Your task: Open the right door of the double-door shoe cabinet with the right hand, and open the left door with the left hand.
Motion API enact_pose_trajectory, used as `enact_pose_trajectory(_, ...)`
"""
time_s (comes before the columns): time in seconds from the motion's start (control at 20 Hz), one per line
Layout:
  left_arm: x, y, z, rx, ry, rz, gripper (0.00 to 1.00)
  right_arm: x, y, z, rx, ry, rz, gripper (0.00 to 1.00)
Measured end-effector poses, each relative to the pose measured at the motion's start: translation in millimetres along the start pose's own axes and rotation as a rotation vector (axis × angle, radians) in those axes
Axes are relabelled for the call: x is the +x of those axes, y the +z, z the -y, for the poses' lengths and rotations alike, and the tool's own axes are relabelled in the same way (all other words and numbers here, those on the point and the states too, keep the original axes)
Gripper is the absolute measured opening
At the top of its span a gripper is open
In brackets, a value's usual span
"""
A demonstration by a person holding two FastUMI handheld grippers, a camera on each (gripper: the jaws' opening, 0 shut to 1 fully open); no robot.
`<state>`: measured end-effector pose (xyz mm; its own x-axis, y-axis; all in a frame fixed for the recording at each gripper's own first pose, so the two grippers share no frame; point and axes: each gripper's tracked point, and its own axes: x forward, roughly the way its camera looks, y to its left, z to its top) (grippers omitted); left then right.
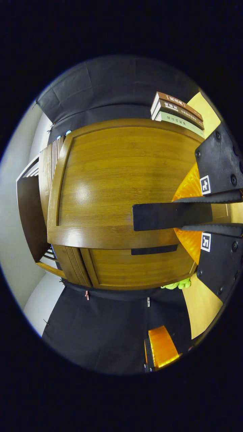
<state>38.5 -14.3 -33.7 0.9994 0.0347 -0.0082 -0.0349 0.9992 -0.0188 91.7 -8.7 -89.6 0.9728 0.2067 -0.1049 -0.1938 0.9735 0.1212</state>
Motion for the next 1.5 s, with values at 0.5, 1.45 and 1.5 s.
enact_pose_trajectory(0.5,5,-6,31,-0.016,-0.043,0.007,0.94,-79,12,48,0.0,-0.03,0.009,0.26)
enact_pose_trajectory(1.45,53,-21,75,0.018,-0.062,-0.013,0.95,-172,52,187,-0.095,-0.315,0.076,0.18)
enact_pose_trajectory(1.5,57,-23,74,0.018,-0.064,-0.017,0.95,-176,55,195,-0.09,-0.345,0.086,0.18)
